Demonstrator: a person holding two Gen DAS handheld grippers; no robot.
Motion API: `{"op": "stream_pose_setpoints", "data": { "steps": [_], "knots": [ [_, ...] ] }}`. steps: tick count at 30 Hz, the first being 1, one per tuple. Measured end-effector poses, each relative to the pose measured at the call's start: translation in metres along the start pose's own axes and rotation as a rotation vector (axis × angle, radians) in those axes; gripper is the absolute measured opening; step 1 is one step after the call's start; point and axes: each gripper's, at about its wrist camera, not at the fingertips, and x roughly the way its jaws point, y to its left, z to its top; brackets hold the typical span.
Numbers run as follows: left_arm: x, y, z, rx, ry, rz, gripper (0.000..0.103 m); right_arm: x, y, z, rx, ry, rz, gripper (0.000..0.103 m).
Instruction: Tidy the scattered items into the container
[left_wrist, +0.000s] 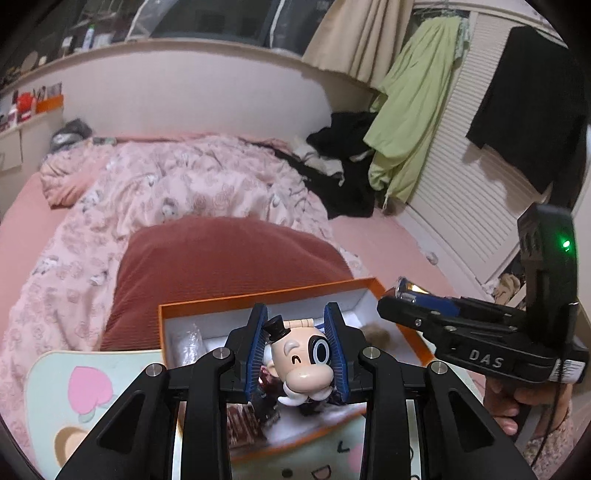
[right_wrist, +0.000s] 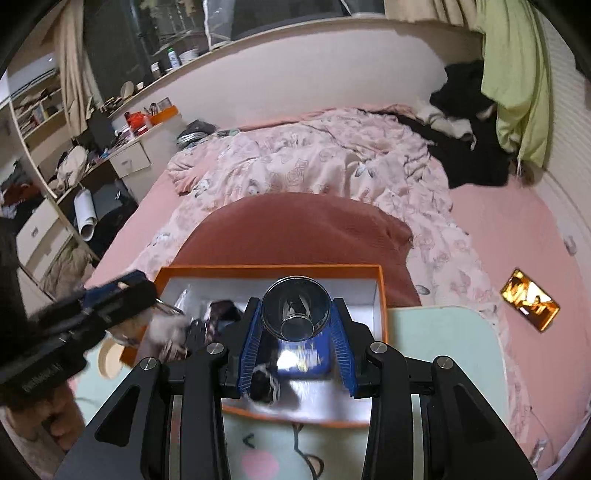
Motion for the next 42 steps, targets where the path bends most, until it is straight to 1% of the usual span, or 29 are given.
{"op": "stream_pose_setpoints", "data": {
  "steps": [3, 5, 6, 7, 8, 9, 10, 11, 12, 13, 14, 18, 21, 24, 26, 30, 32, 35, 37, 40, 42],
  "knots": [
    [0.020, 0.005, -0.001, -0.007, 0.048, 0.004, 0.030, 0.016, 0.001, 0.002, 0.004, 0.039, 0.010, 0.039],
    [0.031, 0.007, 0.000, -0.010, 0.066, 0.015, 0.031, 0.027, 0.004, 0.000, -0.005, 0.057, -0.008, 0.039],
    [0.033, 0.008, 0.001, -0.016, 0.065, 0.014, 0.038, 0.031, 0.005, -0.001, -0.009, 0.062, -0.021, 0.039],
    [0.034, 0.010, 0.002, -0.022, 0.063, 0.006, 0.052, 0.036, 0.006, -0.002, -0.014, 0.064, -0.042, 0.039],
    [0.033, 0.012, 0.003, -0.031, 0.057, -0.003, 0.057, 0.038, 0.007, -0.003, -0.018, 0.064, -0.052, 0.040],
    [0.031, 0.014, 0.004, -0.042, 0.047, -0.001, 0.064, 0.039, 0.009, -0.004, -0.021, 0.061, -0.063, 0.047],
    [0.028, 0.015, 0.005, -0.049, 0.039, 0.004, 0.071, 0.038, 0.009, -0.005, -0.017, 0.050, -0.077, 0.049],
    [0.024, 0.016, 0.006, -0.054, 0.032, 0.010, 0.075, 0.036, 0.009, -0.006, -0.009, 0.034, -0.096, 0.056],
    [0.019, 0.017, 0.006, -0.056, 0.026, 0.017, 0.079, 0.034, 0.008, -0.006, -0.005, 0.021, -0.113, 0.067],
    [0.014, 0.017, 0.005, -0.054, 0.021, 0.026, 0.079, 0.031, 0.008, -0.007, 0.000, 0.009, -0.128, 0.071],
    [0.009, 0.016, 0.004, -0.046, 0.018, 0.039, 0.079, 0.028, 0.007, -0.008, 0.003, -0.001, -0.143, 0.072],
    [-0.008, 0.008, -0.003, 0.017, 0.009, 0.104, 0.086, 0.020, 0.011, -0.015, 0.002, 0.003, -0.177, 0.072],
    [-0.012, 0.006, -0.011, 0.036, 0.028, 0.155, 0.087, 0.019, 0.014, -0.020, 0.002, 0.018, -0.188, 0.072],
    [-0.016, 0.009, -0.018, 0.008, 0.041, 0.159, 0.087, 0.020, 0.019, -0.024, -0.010, 0.027, -0.206, 0.072],
    [-0.022, 0.011, -0.023, -0.004, 0.038, 0.159, 0.087, 0.017, 0.021, -0.027, -0.011, 0.022, -0.204, 0.072],
    [-0.043, 0.004, -0.037, 0.016, -0.002, 0.161, 0.087, 0.000, 0.026, -0.036, -0.007, -0.008, -0.192, 0.072],
    [-0.051, 0.002, -0.047, 0.018, -0.008, 0.168, 0.087, -0.011, 0.030, -0.044, -0.017, -0.032, -0.188, 0.072],
    [-0.057, 0.000, -0.069, 0.016, 0.014, 0.168, 0.087, -0.023, 0.036, -0.060, -0.037, -0.051, -0.184, 0.072],
    [-0.055, 0.002, -0.084, 0.006, 0.040, 0.179, 0.087, -0.026, 0.038, -0.072, -0.051, -0.048, -0.188, 0.072],
    [-0.043, 0.011, -0.106, -0.045, 0.079, 0.230, 0.087, -0.026, 0.040, -0.096, -0.057, -0.029, -0.202, 0.072],
    [-0.029, 0.017, -0.114, -0.074, 0.107, 0.269, 0.087, -0.017, 0.037, -0.106, -0.054, -0.004, -0.209, 0.072]
  ]
}}
